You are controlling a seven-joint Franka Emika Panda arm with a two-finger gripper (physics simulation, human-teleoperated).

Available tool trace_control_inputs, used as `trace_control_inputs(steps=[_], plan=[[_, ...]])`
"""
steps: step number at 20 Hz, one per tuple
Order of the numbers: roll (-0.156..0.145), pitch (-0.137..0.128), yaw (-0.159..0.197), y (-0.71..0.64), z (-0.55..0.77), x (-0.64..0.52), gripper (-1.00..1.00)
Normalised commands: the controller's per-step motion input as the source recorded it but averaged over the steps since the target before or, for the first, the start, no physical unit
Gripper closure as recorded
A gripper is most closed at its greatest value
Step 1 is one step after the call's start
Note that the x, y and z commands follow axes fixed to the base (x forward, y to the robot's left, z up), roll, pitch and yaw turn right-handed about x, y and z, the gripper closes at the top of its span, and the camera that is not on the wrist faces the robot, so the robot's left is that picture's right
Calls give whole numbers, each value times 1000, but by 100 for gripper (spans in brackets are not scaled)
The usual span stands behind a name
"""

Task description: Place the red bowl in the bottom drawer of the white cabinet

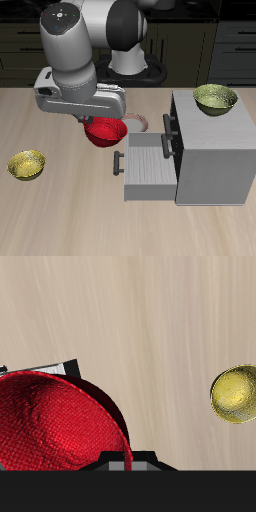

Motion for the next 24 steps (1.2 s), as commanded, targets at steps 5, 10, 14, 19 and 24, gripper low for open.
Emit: trace_control_inputs(steps=[5,10,14,19,24], plan=[[62,-9,23,342,-6,-222,100],[41,7,16,220,-43,-46,100],[22,13,13,173,-78,44,100],[-9,17,6,154,-116,73,100],[-1,18,8,366,-90,116,100]])
